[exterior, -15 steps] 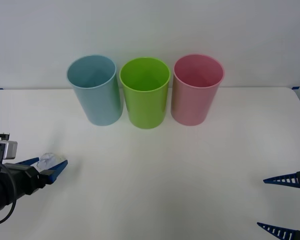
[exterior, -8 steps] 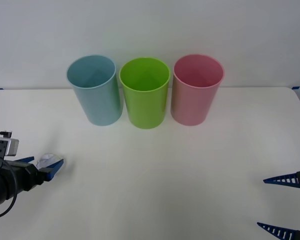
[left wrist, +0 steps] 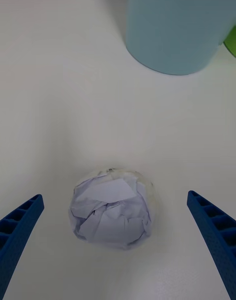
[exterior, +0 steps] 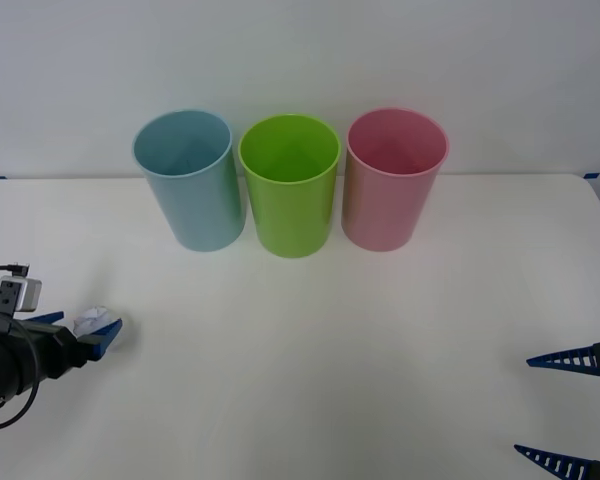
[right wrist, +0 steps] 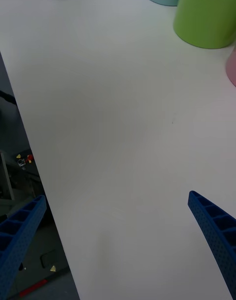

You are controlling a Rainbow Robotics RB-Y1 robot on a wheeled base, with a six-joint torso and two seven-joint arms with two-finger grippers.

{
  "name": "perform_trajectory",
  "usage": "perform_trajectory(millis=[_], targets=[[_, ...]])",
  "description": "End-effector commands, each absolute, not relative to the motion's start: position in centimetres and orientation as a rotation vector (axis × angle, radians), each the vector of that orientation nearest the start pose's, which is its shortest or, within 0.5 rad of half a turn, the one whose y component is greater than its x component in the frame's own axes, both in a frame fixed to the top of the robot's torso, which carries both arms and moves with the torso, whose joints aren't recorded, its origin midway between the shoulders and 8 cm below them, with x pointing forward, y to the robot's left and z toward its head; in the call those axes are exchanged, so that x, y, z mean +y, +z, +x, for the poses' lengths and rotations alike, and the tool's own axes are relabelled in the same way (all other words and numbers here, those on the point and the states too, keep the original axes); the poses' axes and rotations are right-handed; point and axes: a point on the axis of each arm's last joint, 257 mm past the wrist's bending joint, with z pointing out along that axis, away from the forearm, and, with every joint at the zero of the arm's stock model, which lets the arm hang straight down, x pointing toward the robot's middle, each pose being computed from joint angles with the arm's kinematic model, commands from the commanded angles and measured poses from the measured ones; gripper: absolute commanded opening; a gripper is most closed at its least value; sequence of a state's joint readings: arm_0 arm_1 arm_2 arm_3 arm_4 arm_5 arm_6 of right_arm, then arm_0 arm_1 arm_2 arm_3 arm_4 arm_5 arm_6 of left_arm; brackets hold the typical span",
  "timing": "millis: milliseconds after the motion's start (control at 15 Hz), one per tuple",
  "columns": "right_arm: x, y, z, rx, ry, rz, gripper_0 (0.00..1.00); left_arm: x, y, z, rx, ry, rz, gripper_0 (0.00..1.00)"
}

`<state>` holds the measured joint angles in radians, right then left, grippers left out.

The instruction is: Put cans in the blue bin and PET bottles in the pink bin and trash in the green bin.

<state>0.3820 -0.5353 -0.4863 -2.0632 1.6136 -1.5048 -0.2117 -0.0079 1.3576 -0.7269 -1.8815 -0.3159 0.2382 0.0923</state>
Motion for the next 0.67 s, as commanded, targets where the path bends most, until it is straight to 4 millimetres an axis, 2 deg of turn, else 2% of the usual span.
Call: perform_trajectory(millis=[67, 267, 667], targets=[[-27.9, -24.3, 27.7, 1.846, 0.401, -1.306, 1.00, 34.9, -29.9, 42.2, 2.183, -0.205, 0.168, 1.00], [-27.9, -24.3, 27.7, 1.846, 0.401, -1.306, 1.00, 35.2, -30.6, 43.0, 2.188, -0.183, 0.185, 1.00], [-27.9, -24.3, 27.7, 1.846, 0.401, -1.306, 1.00, 35.2, -33.1, 43.5, 2.244, -0.173, 0.188, 1.00]])
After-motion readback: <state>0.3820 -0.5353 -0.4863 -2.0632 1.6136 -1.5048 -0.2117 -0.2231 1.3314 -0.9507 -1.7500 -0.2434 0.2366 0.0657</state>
